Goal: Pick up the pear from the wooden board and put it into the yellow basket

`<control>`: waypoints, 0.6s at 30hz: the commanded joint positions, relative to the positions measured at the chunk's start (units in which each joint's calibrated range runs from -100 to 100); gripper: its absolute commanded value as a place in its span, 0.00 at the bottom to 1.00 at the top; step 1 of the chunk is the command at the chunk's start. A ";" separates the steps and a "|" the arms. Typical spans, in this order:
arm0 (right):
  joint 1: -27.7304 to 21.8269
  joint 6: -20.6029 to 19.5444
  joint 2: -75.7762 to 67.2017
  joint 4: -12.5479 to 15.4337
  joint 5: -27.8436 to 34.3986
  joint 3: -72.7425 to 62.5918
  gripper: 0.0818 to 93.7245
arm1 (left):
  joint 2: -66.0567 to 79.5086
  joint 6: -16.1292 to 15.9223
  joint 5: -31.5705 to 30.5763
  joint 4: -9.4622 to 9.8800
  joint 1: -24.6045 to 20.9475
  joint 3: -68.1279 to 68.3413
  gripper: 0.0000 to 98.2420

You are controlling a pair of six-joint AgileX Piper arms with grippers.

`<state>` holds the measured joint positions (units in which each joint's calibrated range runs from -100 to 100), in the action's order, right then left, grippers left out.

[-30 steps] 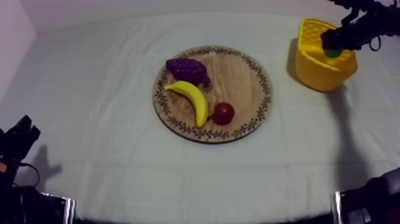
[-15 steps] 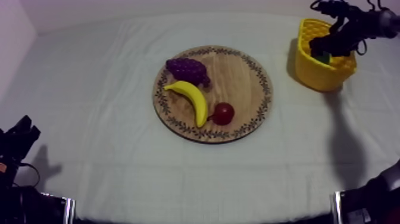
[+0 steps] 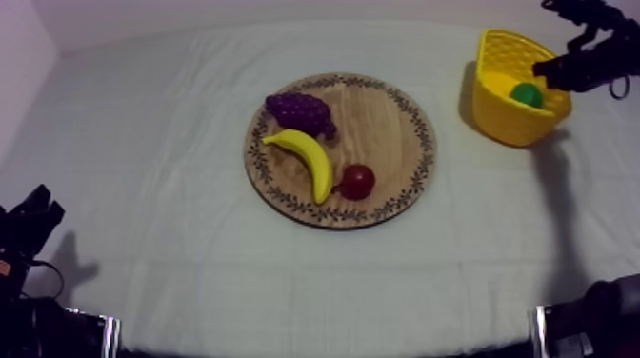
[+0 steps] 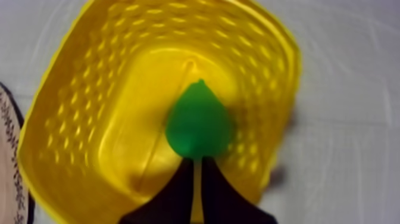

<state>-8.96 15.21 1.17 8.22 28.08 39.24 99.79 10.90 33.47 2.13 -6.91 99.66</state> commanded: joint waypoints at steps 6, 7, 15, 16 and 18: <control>-3.28 6.92 -31.87 9.60 -4.25 24.42 0.01 | 0.04 0.01 0.00 -0.01 -0.01 0.00 0.00; -3.28 7.21 -35.57 10.09 -4.94 27.69 0.01 | 0.04 0.01 0.00 -0.01 -0.01 0.00 0.00; -0.78 1.69 -68.13 4.71 -5.29 52.23 0.01 | 0.04 0.01 0.00 -0.01 -0.01 0.00 0.00; -0.02 -0.28 -72.21 2.76 -4.53 54.62 0.01 | 0.04 0.01 0.00 -0.01 -0.01 0.00 0.00; 1.59 -4.15 -79.95 -0.92 -1.53 57.75 0.01 | 0.04 0.01 0.00 -0.01 -0.01 0.00 0.00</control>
<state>-8.75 19.89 -58.12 12.34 24.87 87.97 99.79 10.90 33.47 2.13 -6.91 99.66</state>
